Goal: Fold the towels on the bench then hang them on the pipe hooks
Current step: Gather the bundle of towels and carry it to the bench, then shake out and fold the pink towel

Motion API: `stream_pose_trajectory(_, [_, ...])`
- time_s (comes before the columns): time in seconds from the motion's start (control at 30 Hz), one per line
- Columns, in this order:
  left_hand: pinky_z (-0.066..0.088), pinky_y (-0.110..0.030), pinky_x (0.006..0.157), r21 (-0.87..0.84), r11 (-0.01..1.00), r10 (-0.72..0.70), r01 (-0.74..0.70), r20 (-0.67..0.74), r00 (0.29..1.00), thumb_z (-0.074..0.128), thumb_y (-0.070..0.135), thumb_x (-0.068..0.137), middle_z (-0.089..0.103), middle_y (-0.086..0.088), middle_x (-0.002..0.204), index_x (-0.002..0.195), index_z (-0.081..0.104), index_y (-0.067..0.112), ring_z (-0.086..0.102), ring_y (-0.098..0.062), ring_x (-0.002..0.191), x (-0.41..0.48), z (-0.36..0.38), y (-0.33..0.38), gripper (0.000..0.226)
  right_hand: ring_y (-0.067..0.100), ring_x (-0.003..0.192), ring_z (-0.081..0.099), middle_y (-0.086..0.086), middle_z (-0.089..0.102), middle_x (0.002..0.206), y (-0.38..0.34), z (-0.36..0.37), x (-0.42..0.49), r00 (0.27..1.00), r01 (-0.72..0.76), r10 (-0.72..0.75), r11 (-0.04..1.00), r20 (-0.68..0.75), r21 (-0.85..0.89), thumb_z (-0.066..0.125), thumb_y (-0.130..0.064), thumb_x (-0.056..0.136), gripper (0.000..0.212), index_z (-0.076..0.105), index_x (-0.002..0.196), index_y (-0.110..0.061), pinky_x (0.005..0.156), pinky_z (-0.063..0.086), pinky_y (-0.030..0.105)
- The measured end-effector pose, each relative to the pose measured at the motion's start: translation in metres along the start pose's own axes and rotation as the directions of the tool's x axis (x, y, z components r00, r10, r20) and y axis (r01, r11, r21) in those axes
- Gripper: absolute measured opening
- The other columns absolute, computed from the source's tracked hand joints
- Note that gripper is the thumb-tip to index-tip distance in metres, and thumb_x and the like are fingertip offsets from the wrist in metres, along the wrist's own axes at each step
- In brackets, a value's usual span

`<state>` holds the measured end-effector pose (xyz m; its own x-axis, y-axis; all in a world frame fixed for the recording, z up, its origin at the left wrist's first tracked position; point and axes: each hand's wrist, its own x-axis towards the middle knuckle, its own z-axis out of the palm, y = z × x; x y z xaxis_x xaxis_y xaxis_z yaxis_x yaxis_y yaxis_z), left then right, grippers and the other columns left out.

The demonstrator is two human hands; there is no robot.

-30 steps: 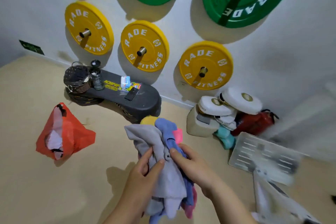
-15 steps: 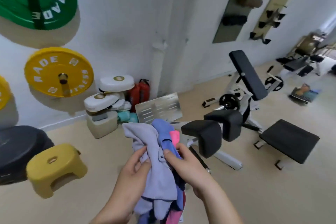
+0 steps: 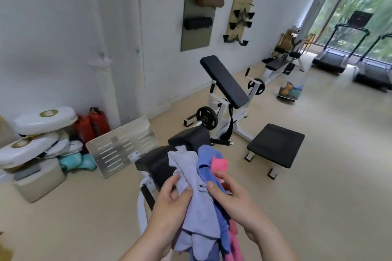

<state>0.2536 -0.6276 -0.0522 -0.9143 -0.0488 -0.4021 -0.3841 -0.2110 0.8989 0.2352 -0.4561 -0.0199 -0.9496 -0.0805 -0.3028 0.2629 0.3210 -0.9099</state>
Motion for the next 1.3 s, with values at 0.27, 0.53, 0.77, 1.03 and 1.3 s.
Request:
stream_pose_trajectory(0.27, [0.058,-0.027,0.066,-0.070,0.995,-0.080,0.074,-0.098,0.992,0.065,0.019,0.098,0.081,-0.005,0.092,0.115,0.065,0.010,0.079,-0.018,0.085,0.064,0.041,0.020,0.019,0.005,0.129,0.057,-0.025,0.063,0.133,0.008,-0.035,0.089,0.998,-0.014,0.015,1.000,0.067,-0.021,0.065,-0.060,0.087,0.051,0.056,0.135,-0.049,0.114,0.045,0.040])
stream_pose_trajectory(0.53, [0.060,-0.036,0.081,-0.033,0.991,-0.134,0.131,-0.146,0.980,0.066,0.022,0.091,0.078,-0.003,0.091,0.096,0.076,0.022,0.073,-0.022,0.091,0.204,0.045,0.048,0.011,0.010,0.113,0.064,-0.020,0.068,0.119,-0.021,-0.044,0.219,0.996,-0.061,0.066,0.993,0.054,-0.098,0.066,-0.051,0.091,0.039,0.059,0.129,-0.050,0.105,0.053,0.043])
stream_pose_trajectory(0.77, [0.057,-0.051,0.097,-0.193,0.971,-0.162,0.142,-0.090,0.983,0.067,0.021,0.089,0.078,-0.004,0.105,0.110,0.075,0.032,0.073,-0.029,0.103,0.313,0.049,0.093,0.024,0.005,0.106,0.067,-0.023,0.072,0.109,-0.063,-0.064,0.326,0.994,0.033,-0.019,0.991,0.106,-0.132,0.067,-0.046,0.093,0.032,0.060,0.123,-0.054,0.097,0.055,0.035])
stream_pose_trajectory(1.03, [0.057,-0.040,0.096,-0.116,0.969,-0.242,0.219,-0.238,0.941,0.062,0.021,0.096,0.077,-0.006,0.111,0.125,0.067,0.024,0.073,-0.023,0.104,0.431,0.006,0.047,0.029,-0.010,0.088,0.062,-0.019,0.066,0.099,-0.026,-0.014,0.507,0.901,0.084,0.081,0.932,0.427,-0.354,0.064,-0.035,0.098,0.030,0.059,0.128,-0.037,0.083,0.048,0.009])
stream_pose_trajectory(1.3, [0.056,-0.040,0.082,0.218,0.870,-0.337,0.441,-0.390,0.857,0.058,0.039,0.088,0.065,0.009,0.070,0.077,0.059,0.028,0.058,-0.006,0.067,0.490,-0.004,-0.009,0.016,0.019,0.125,0.050,0.001,0.057,0.132,0.069,0.030,0.623,0.643,0.361,0.362,0.633,0.675,-0.684,0.046,-0.047,0.100,0.039,0.061,0.127,-0.024,0.108,0.039,0.033])
